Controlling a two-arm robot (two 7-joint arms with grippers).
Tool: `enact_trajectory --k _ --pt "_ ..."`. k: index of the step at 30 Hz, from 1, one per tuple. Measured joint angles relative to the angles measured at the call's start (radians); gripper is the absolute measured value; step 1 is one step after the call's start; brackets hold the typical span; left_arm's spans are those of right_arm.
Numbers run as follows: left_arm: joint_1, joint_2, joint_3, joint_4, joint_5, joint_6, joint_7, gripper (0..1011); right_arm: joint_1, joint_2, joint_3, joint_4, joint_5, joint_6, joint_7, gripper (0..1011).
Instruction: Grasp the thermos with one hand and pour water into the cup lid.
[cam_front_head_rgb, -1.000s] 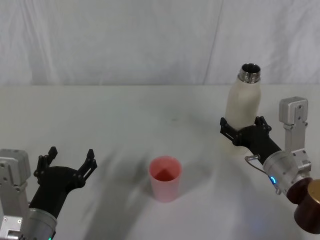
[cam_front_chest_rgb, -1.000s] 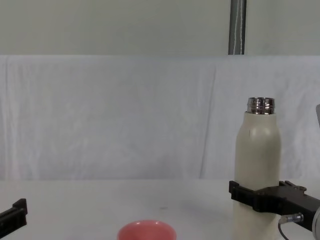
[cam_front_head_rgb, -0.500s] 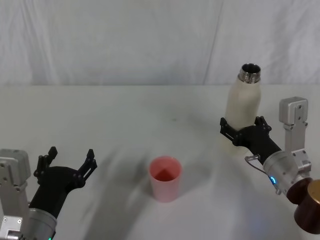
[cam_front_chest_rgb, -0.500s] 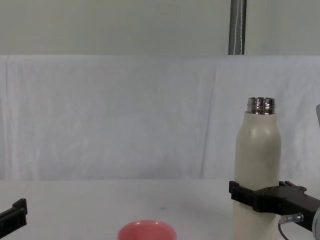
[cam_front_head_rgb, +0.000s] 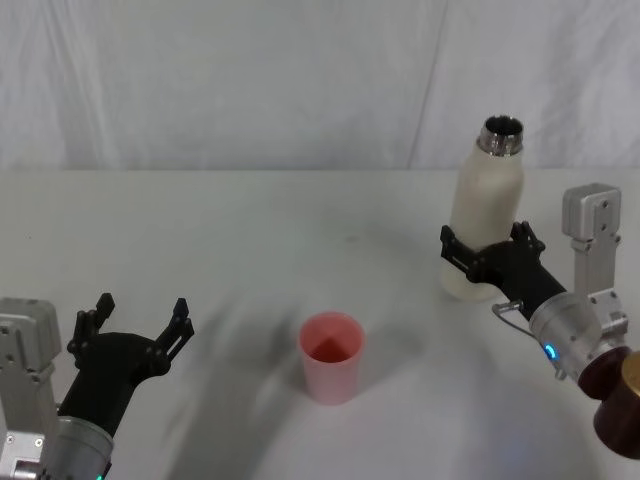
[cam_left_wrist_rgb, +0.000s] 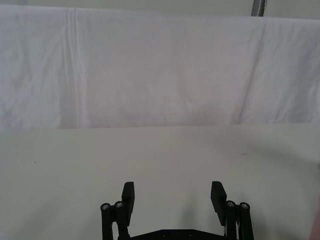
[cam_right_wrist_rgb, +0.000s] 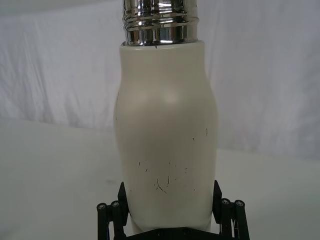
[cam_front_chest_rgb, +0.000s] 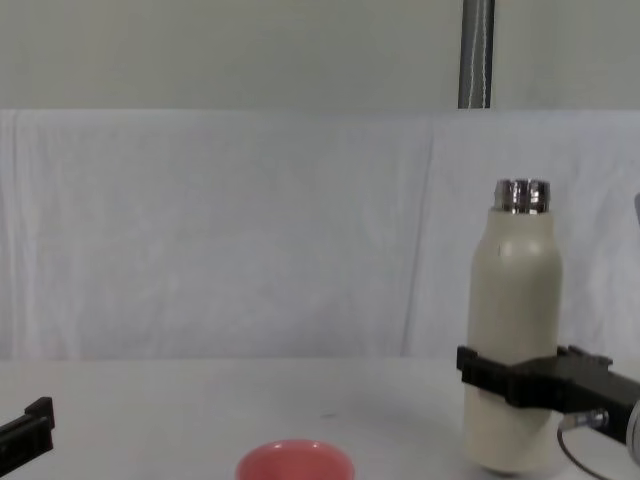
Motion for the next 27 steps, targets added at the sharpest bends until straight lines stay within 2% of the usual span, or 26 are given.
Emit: enact_trajectory --k 12,17,27 --pt "0.0 0.0 0.0 0.0 0.0 0.0 0.0 1001 0.004 0.059 -0.014 -0.096 -0.023 0.022 0.023 956" --pt "0.0 0.0 0.0 0.0 0.0 0.0 0.0 1001 -0.007 0.111 -0.037 -0.158 -0.089 0.02 0.023 956" --pt "0.0 0.0 0.0 0.0 0.0 0.0 0.0 1001 -0.046 0.163 -0.051 -0.242 -0.168 0.002 0.019 956"
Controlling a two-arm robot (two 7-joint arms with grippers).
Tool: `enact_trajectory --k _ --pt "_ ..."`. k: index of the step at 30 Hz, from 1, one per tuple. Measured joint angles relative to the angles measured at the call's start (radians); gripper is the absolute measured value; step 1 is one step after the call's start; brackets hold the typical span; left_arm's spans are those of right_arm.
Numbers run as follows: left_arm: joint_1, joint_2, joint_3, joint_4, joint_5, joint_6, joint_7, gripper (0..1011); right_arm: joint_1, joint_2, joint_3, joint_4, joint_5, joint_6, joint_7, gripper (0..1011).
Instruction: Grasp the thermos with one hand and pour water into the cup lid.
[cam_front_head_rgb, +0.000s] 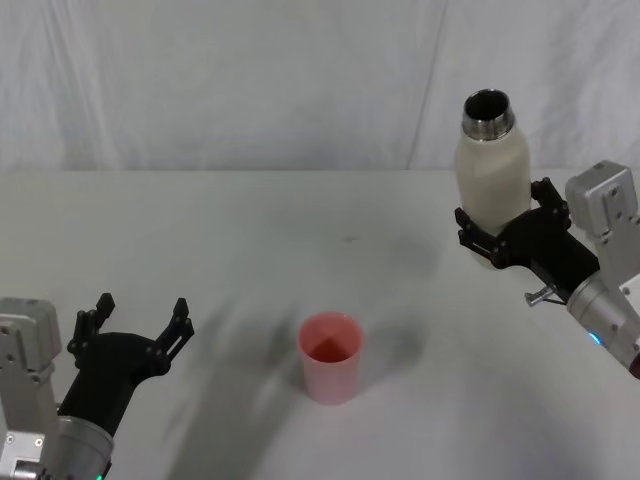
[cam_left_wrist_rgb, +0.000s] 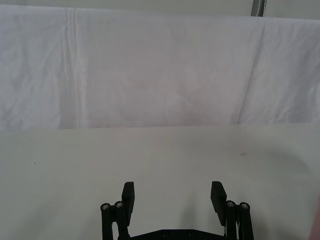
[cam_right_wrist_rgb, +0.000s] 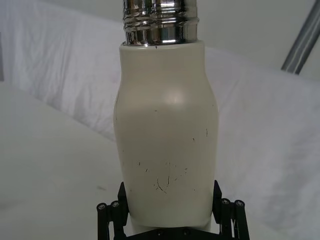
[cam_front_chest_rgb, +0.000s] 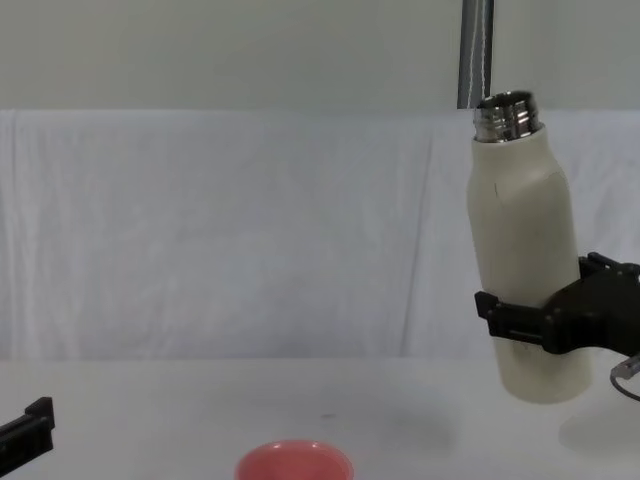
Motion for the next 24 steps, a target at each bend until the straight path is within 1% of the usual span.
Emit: enact_trajectory --k 1,2,11,12,17,19,24 --pt "0.0 0.0 0.0 0.0 0.0 0.0 0.0 1001 -0.009 0.007 -0.002 -0.016 -0.011 -0.004 0.0 956" --pt "0.0 0.0 0.0 0.0 0.0 0.0 0.0 1001 -0.009 0.007 -0.002 -0.016 -0.011 -0.004 0.0 956" --pt "0.0 0.0 0.0 0.0 0.0 0.0 0.0 1001 -0.066 0.037 -0.004 -0.093 -0.056 -0.023 0.005 956" --pt "0.0 0.0 0.0 0.0 0.0 0.0 0.0 1001 -0.066 0.037 -0.004 -0.093 -0.056 -0.023 0.005 956" --pt "0.0 0.0 0.0 0.0 0.0 0.0 0.0 1001 -0.1 0.049 -0.007 -0.122 -0.089 -0.03 -0.001 956" --pt "0.0 0.0 0.0 0.0 0.0 0.0 0.0 1001 -0.103 0.05 -0.008 -0.124 -0.094 -0.031 -0.002 956" --pt "0.0 0.0 0.0 0.0 0.0 0.0 0.0 1001 -0.126 0.057 -0.014 -0.139 -0.137 -0.04 -0.015 956"
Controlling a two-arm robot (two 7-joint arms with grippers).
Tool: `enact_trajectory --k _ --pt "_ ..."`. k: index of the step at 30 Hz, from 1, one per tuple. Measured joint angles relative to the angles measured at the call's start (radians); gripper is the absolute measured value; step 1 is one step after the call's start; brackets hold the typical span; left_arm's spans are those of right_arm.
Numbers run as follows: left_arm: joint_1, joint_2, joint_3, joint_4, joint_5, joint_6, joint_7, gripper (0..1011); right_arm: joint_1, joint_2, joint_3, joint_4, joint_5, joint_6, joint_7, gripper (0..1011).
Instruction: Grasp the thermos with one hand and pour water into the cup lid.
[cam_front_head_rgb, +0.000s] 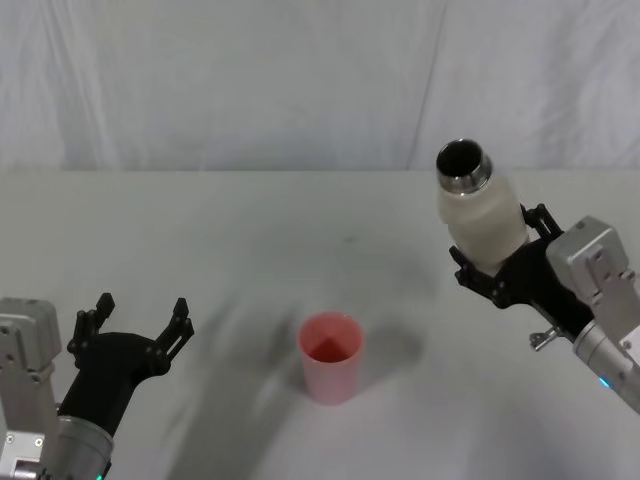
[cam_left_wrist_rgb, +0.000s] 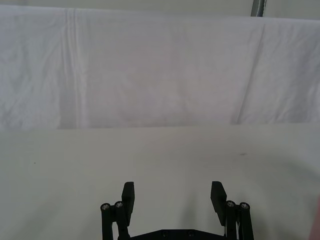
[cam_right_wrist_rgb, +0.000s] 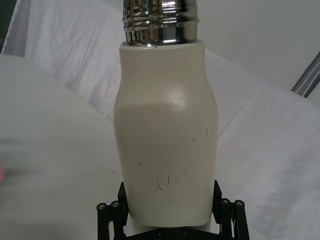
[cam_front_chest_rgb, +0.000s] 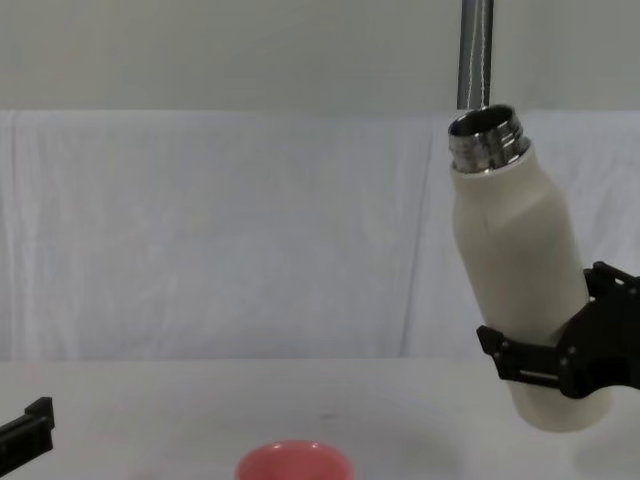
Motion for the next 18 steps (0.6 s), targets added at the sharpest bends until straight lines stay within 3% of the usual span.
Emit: enact_trajectory --k 7,18 --pt "0.0 0.0 0.0 0.0 0.0 0.0 0.0 1001 -0.014 0.004 -0.009 -0.007 -0.049 -0.012 -0.011 956" --pt "0.0 0.0 0.0 0.0 0.0 0.0 0.0 1001 -0.02 0.021 -0.039 0.01 -0.171 -0.061 -0.041 956"
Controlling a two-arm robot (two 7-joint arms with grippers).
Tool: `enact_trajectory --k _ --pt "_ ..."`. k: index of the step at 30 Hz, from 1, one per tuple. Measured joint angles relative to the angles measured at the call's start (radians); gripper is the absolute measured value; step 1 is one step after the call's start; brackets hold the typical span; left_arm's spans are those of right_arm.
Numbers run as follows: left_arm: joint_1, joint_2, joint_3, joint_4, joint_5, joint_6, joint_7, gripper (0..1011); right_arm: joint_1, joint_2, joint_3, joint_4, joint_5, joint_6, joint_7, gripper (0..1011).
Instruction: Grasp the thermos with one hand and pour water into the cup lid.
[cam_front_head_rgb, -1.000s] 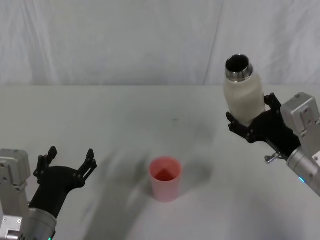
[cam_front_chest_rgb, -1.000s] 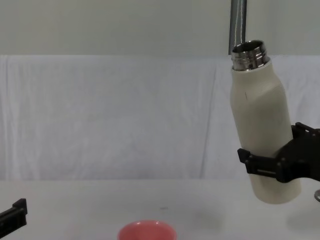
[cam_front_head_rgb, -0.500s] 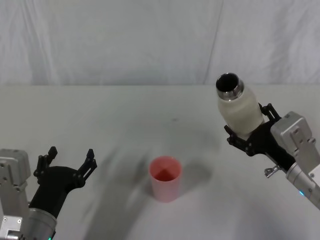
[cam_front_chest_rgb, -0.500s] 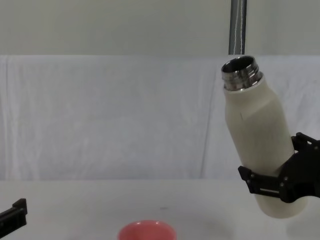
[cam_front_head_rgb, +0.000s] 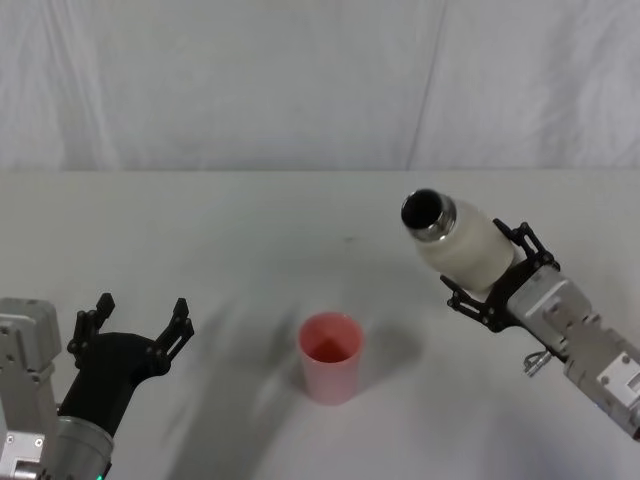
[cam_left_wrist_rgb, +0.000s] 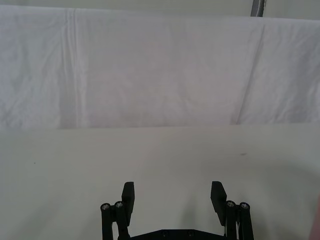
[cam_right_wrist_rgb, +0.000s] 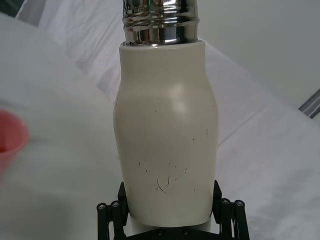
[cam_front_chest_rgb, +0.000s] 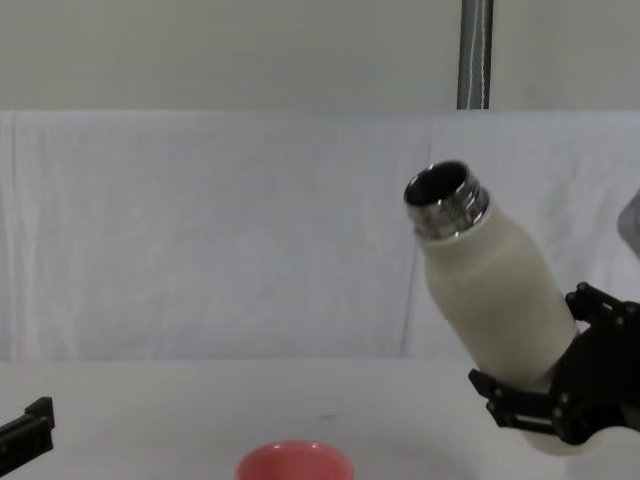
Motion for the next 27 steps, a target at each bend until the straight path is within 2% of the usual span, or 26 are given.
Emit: enact_trajectory --k 4,7,9,13,15,27 --pt "0.0 0.0 0.0 0.0 0.0 0.0 0.0 1001 0.0 0.003 -0.009 0.018 -0.044 -0.016 -0.018 956" --pt "0.0 0.0 0.0 0.0 0.0 0.0 0.0 1001 0.004 0.006 -0.021 0.035 -0.097 -0.032 -0.041 956" --pt "0.0 0.0 0.0 0.0 0.0 0.0 0.0 1001 0.006 0.007 -0.023 0.038 -0.109 -0.035 -0.046 956" --pt "0.0 0.0 0.0 0.0 0.0 0.0 0.0 1001 0.02 0.014 -0.048 0.061 -0.191 -0.051 -0.077 956" --pt "0.0 0.0 0.0 0.0 0.0 0.0 0.0 1001 0.022 0.014 -0.05 0.063 -0.199 -0.053 -0.081 956" --pt "0.0 0.0 0.0 0.0 0.0 0.0 0.0 1001 0.068 0.032 -0.107 0.106 -0.343 -0.076 -0.132 956"
